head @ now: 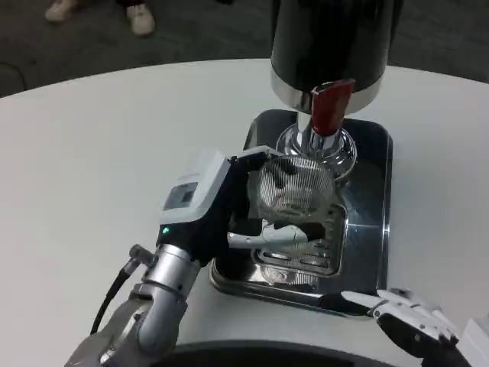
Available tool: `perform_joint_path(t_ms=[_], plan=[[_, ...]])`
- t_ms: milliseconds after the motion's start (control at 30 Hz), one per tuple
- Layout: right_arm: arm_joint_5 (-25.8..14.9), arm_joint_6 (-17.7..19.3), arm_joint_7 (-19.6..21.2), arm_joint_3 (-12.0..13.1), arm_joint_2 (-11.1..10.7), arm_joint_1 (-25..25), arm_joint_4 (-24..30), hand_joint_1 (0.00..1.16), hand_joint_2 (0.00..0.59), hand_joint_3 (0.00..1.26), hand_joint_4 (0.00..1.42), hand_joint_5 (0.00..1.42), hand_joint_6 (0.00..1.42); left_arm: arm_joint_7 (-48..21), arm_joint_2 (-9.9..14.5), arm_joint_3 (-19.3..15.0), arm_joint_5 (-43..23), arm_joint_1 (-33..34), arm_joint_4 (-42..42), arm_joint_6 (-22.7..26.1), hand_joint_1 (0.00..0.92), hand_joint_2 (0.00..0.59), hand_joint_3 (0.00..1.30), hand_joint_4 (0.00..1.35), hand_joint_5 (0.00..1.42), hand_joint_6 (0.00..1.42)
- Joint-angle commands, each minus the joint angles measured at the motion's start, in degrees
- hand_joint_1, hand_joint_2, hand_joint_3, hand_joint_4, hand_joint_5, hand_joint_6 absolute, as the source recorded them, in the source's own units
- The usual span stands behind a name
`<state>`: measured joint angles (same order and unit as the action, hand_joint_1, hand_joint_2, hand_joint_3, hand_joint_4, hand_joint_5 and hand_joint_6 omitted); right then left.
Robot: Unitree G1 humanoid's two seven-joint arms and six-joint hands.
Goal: Grasp the cup under the faucet to collect the drink, then remove the cup.
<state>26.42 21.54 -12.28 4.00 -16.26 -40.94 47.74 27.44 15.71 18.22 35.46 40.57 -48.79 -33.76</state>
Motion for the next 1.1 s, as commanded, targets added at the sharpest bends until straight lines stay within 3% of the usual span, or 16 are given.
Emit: perform_joint_path(t_ms=[33, 1100], plan=[[-0.67, -0.03, 0.08, 0.21, 0.27, -0.37, -0.06, 0.67, 0.523, 0.27, 0.24, 0.17, 0.08, -1.04, -0.43, 0.59, 0.11, 0.42, 0.73, 0.6, 0.583, 0.007, 0.85, 0.95, 1.18, 1.11], [-1.5, -0.77, -0.11, 0.72, 0.15, 0.1, -0.17, 0.67, 0.523, 0.27, 0.25, 0.18, 0.08, -1.66, -1.81, 0.57, -0.42, 2.26, -1.56, 2.19, 0.571, 0.0, 0.83, 0.91, 1.16, 1.09]])
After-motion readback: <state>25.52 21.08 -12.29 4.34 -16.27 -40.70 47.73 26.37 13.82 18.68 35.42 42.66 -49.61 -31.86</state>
